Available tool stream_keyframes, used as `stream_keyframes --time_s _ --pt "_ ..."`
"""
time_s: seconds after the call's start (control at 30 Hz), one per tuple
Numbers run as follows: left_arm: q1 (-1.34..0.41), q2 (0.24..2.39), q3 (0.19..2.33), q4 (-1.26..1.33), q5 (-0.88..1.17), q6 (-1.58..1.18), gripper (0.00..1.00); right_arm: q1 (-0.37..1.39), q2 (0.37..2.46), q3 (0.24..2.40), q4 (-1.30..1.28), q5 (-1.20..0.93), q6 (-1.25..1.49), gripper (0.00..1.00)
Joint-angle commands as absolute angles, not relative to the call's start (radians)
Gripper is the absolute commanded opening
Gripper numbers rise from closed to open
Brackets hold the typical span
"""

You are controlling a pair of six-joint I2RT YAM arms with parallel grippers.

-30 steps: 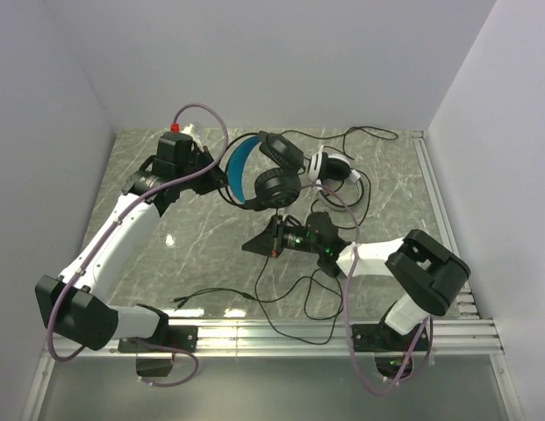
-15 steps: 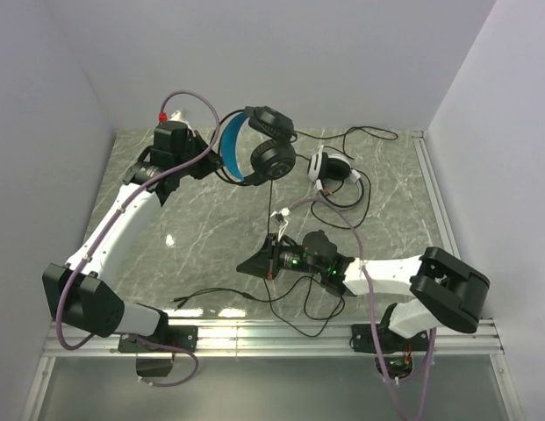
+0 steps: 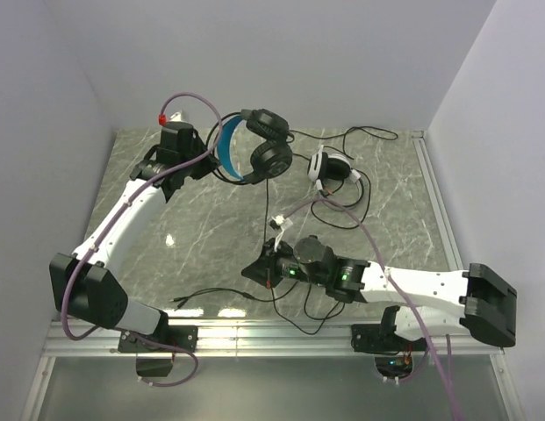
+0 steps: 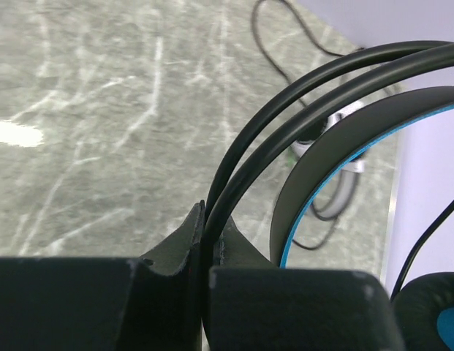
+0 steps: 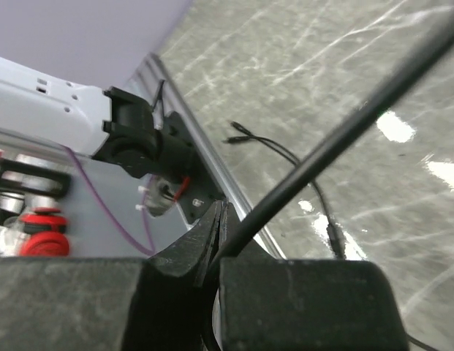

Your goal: Wrap the headphones

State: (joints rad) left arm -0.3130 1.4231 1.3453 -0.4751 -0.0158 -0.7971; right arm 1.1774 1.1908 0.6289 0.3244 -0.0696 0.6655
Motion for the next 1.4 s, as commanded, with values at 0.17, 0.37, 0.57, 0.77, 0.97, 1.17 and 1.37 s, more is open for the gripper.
stream_keyframes --time_s 0.17,0.37,0.57,0.77,0.97,1.17,1.37 --pt "-0.344 1.431 1.353 -0.425 -0.143 -0.764 0.0 1.201 1.137 0.954 -0.08 -0.067 0.434 0.0" --pt "-0.4 1.459 1.306 -0.407 -0.192 -0.743 0.0 1.166 1.182 1.192 -0.171 -0.222 0.385 0.0" --pt "-0.451 1.457 1.247 -0.376 -0.258 -0.729 0.0 1.068 1.252 1.391 -0.229 -0.351 0.394 0.0" --pt "-0.469 1.428 1.187 -0.333 -0.271 -0.712 0.0 0.948 1.273 1.471 -0.216 -0.446 0.434 0.02" --pt "-0.492 1.437 1.172 -0.339 -0.308 -0.696 0.0 0.855 1.31 1.532 -0.207 -0.531 0.469 0.03" --pt "-0.492 1.456 1.169 -0.337 -0.307 -0.693 0.0 0.816 1.319 1.519 -0.123 -0.623 0.537 0.07" --pt "-0.495 1.46 1.161 -0.33 -0.311 -0.687 0.0 0.795 1.331 1.545 -0.098 -0.646 0.574 0.09"
